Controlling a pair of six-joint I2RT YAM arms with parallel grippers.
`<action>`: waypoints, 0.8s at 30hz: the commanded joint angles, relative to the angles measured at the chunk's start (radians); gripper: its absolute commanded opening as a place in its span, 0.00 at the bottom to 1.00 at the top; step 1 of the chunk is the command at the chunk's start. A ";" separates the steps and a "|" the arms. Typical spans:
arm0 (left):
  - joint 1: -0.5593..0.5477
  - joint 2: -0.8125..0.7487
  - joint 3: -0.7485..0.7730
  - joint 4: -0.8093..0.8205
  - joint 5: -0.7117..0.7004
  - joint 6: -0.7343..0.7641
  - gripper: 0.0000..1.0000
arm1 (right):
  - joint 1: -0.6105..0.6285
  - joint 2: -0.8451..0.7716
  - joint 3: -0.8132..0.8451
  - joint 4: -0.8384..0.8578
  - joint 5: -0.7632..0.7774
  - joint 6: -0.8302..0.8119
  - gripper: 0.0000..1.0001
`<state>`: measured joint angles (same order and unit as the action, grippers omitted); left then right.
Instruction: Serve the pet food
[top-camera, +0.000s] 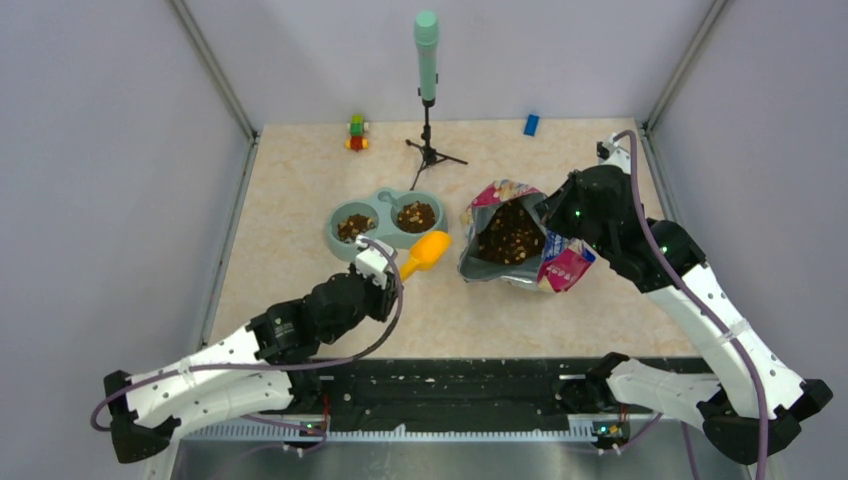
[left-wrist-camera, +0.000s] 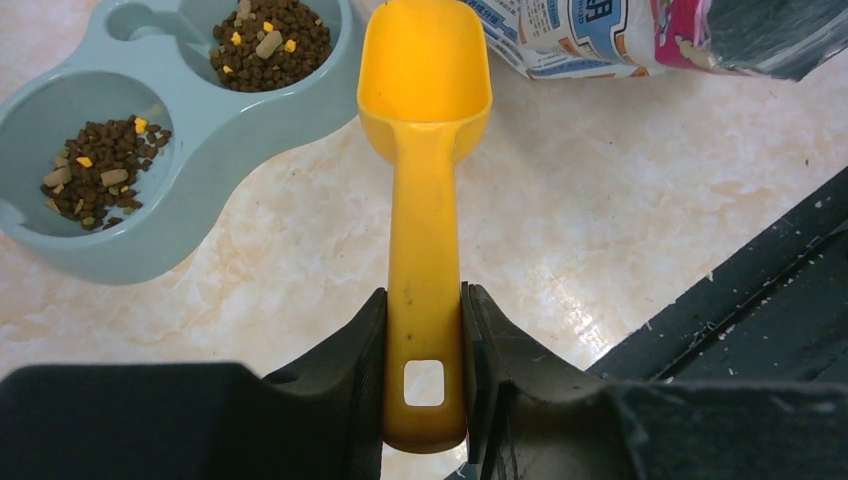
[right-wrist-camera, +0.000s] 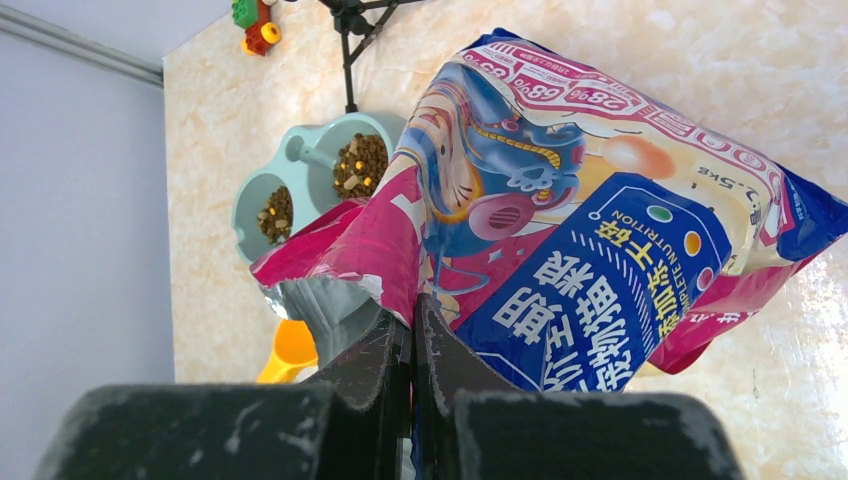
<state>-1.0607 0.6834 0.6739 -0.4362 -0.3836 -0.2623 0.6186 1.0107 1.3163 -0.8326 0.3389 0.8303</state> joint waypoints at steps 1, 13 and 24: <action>-0.038 -0.010 -0.063 0.120 -0.098 0.004 0.00 | -0.008 -0.004 0.011 0.024 0.017 -0.013 0.00; -0.052 -0.013 -0.212 0.263 -0.166 -0.068 0.00 | -0.008 -0.007 0.012 0.020 0.022 -0.016 0.00; -0.059 -0.041 -0.282 0.204 -0.155 -0.166 0.00 | -0.008 0.002 0.005 0.039 0.000 -0.013 0.00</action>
<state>-1.1156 0.6369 0.4171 -0.2695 -0.5365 -0.3706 0.6186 1.0111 1.3163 -0.8307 0.3386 0.8299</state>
